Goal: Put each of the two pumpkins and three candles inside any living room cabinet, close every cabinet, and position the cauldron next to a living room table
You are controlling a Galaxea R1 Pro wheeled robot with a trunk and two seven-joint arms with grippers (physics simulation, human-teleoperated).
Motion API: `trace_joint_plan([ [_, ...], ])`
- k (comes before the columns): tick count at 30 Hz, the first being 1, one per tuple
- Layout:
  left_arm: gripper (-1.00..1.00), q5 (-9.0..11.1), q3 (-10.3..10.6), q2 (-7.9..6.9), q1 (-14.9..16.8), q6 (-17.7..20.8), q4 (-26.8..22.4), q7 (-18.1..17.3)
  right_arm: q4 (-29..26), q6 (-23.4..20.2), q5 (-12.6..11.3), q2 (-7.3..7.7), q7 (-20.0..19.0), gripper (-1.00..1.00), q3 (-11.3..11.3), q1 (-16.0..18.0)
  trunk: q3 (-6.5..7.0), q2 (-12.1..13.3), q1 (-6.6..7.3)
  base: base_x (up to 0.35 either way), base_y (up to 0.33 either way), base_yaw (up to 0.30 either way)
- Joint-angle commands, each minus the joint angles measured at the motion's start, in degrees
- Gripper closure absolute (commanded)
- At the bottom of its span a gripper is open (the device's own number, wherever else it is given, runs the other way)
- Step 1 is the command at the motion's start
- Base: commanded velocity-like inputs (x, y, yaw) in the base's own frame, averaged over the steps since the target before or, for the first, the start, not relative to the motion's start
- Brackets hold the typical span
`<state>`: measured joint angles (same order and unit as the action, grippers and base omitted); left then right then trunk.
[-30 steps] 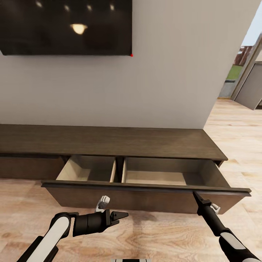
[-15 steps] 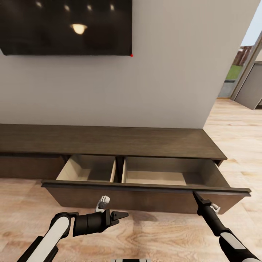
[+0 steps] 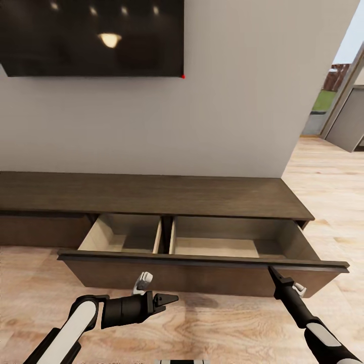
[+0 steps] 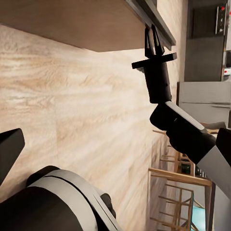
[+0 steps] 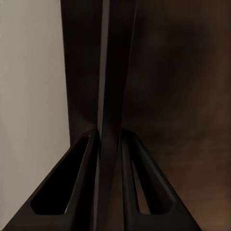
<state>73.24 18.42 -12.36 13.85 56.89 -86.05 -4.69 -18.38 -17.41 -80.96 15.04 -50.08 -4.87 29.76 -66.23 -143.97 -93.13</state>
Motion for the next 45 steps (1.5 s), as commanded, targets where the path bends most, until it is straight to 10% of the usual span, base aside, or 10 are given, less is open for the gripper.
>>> trace_joint_plan([
  [1, -1.00, -0.47, 0.04, -0.03, 0.04, 0.07, 0.00, -0.49, 0.10, -0.60, -0.08, 0.00, -0.34, 1.00, 0.49, -0.03, -0.05, -0.02, 0.01, -0.105, 0.036, 0.000],
  [45, -1.00, -0.47, 0.04, -0.03, 0.04, 0.07, 0.00, -0.49, 0.10, -0.69, -0.08, 0.07, -0.33, 1.00, 0.52, -0.02, -0.05, -0.02, 0.01, -0.045, 0.006, 0.000],
])
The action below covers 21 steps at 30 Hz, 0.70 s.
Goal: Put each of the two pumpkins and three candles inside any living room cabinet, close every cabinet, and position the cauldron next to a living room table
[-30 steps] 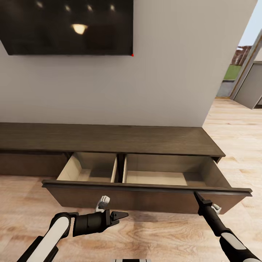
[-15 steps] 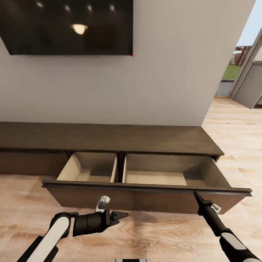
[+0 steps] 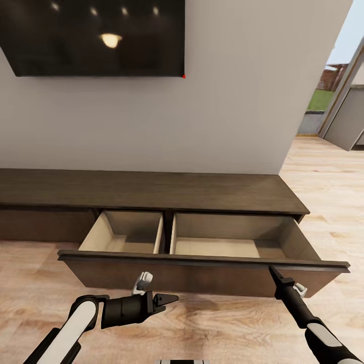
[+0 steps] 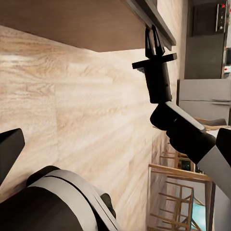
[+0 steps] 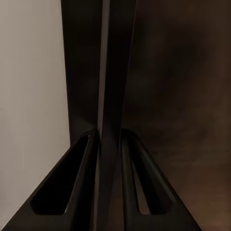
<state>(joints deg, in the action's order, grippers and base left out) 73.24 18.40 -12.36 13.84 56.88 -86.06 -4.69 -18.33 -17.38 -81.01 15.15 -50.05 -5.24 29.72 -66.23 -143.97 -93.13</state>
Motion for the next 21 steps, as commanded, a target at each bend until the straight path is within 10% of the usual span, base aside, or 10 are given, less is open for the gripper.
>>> trace_joint_plan([
  [1, -1.00, -0.47, 0.05, -0.03, 0.05, 0.07, 0.02, -0.50, 0.05, -0.72, -0.03, -0.03, -0.37, 1.00, 0.90, 0.01, -0.05, -0.02, 0.01, -0.006, 0.000, 0.000],
  [21, -1.00, -0.47, 0.05, -0.03, 0.05, 0.07, 0.02, -0.50, 0.05, -0.72, -0.03, -0.03, -0.33, 1.00, 0.88, -0.01, -0.05, -0.02, 0.01, -0.045, 0.006, 0.000],
])
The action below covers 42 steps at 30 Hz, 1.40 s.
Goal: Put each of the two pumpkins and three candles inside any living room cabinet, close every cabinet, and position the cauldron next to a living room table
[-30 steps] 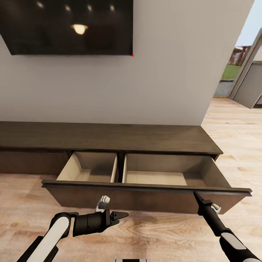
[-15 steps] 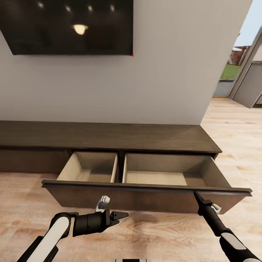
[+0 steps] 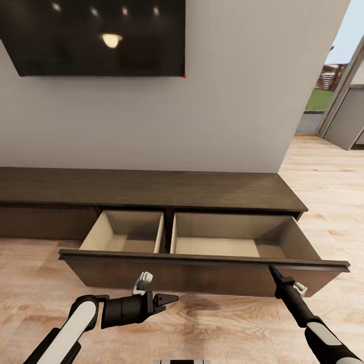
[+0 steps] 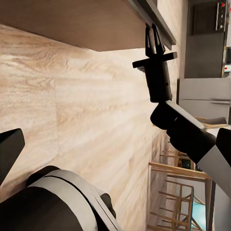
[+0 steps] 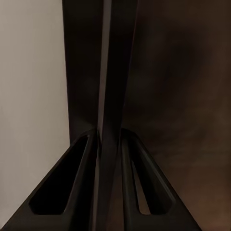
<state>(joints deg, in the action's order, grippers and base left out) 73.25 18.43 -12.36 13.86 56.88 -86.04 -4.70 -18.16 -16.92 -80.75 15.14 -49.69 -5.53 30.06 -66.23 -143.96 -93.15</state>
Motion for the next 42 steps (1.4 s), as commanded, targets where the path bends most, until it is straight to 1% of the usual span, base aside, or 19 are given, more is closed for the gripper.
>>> trace_joint_plan([
  [1, -1.00, -0.47, 0.03, -0.04, 0.03, 0.07, -0.01, -0.49, -0.12, -1.18, -0.29, -0.03, -0.68, 1.00, 1.16, -0.34, -0.05, -0.03, 0.03, -0.080, 0.000, 0.000],
  [11, -1.00, -0.47, 0.03, -0.04, 0.03, 0.07, -0.01, -0.49, -0.12, -1.18, -0.29, -0.03, -0.70, 1.00, 1.16, -0.33, -0.05, -0.03, 0.03, -0.015, 0.000, 0.000],
  [12, -1.00, -0.47, 0.03, -0.04, 0.03, 0.07, -0.01, -0.49, -0.12, -1.20, -0.29, -0.03, -0.69, -1.00, 1.16, -0.34, -0.05, -0.03, 0.03, 0.000, 0.000, 0.000],
  [25, -1.00, -0.47, 0.03, -0.04, 0.03, 0.07, -0.01, -0.49, -0.12, -1.29, -0.29, -0.03, -0.67, -1.00, 1.18, -0.34, -0.05, -0.03, 0.03, -0.007, 0.000, 0.000],
  [36, -1.00, -0.47, 0.03, -0.04, 0.03, 0.07, -0.01, -0.49, -0.12, -1.54, -0.09, 0.07, -0.18, -1.00, 1.41, -0.32, -0.05, -0.03, 0.03, -0.186, 0.000, 0.000],
  [39, -1.00, -0.47, 0.03, -0.04, 0.03, 0.07, -0.01, -0.49, -0.19, -1.74, 0.07, 0.18, 1.21, -1.00, 1.59, -0.30, -0.05, -0.03, 0.03, -0.173, 0.000, 0.000],
  [40, -1.00, -0.47, 0.03, -0.04, 0.03, 0.07, -0.01, -0.49, -0.23, -2.12, 0.13, 0.30, 1.56, -1.00, 1.62, -0.30, -0.05, -0.03, 0.03, -0.092, 0.000, 0.000],
  [42, -1.00, -0.47, 0.03, -0.04, 0.03, 0.07, -0.01, -0.49, -0.31, -4.63, 0.31, 0.74, 2.02, -1.00, 1.66, -0.30, -0.05, -0.03, 0.03, -0.039, 0.000, 0.000],
])
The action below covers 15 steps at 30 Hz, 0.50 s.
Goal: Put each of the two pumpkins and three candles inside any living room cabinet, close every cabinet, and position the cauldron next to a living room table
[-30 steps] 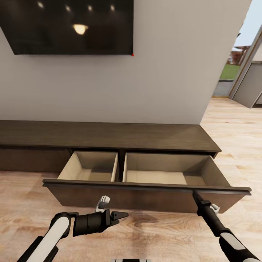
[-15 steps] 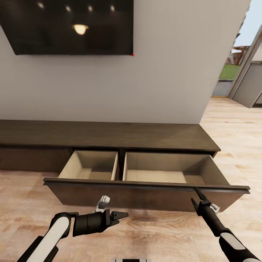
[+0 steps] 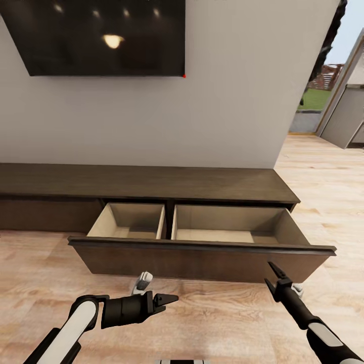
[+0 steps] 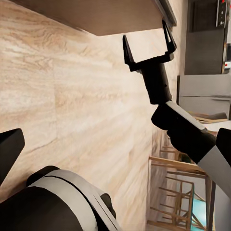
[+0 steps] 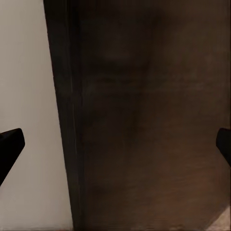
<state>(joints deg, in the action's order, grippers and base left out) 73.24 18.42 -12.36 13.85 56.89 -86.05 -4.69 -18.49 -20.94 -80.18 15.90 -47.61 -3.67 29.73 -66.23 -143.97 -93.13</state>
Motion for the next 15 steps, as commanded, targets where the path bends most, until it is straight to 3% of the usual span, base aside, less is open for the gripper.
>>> trace_joint_plan([
  [1, -1.00, -0.47, 0.04, -0.03, 0.04, 0.07, 0.00, -0.49, -0.01, -2.38, 0.03, 0.51, 0.08, -1.00, -0.19, 0.04, -0.04, -0.02, 0.02, -0.015, 0.000, 0.000],
  [5, -1.00, -0.47, 0.04, 0.01, 0.04, 0.07, 0.00, -0.49, -0.92, -4.61, 1.16, 1.29, 0.23, -1.00, -0.13, 0.04, -0.04, -0.02, 0.02, -0.007, 0.000, 0.000],
  [10, -1.00, -0.47, 0.04, 0.05, 0.04, 0.07, 0.00, -0.47, -3.92, -5.27, 4.86, 1.49, 0.09, -1.00, -0.12, 0.04, 0.40, 0.01, 0.07, -0.001, 0.000, 0.000],
  [15, -1.00, -0.47, 0.04, 0.05, 0.04, 0.07, 0.00, -0.41, -5.01, -6.22, 5.77, 1.58, -0.10, -1.00, -0.03, 0.06, 0.84, 0.04, 0.12, 0.000, 0.000, 0.000],
])
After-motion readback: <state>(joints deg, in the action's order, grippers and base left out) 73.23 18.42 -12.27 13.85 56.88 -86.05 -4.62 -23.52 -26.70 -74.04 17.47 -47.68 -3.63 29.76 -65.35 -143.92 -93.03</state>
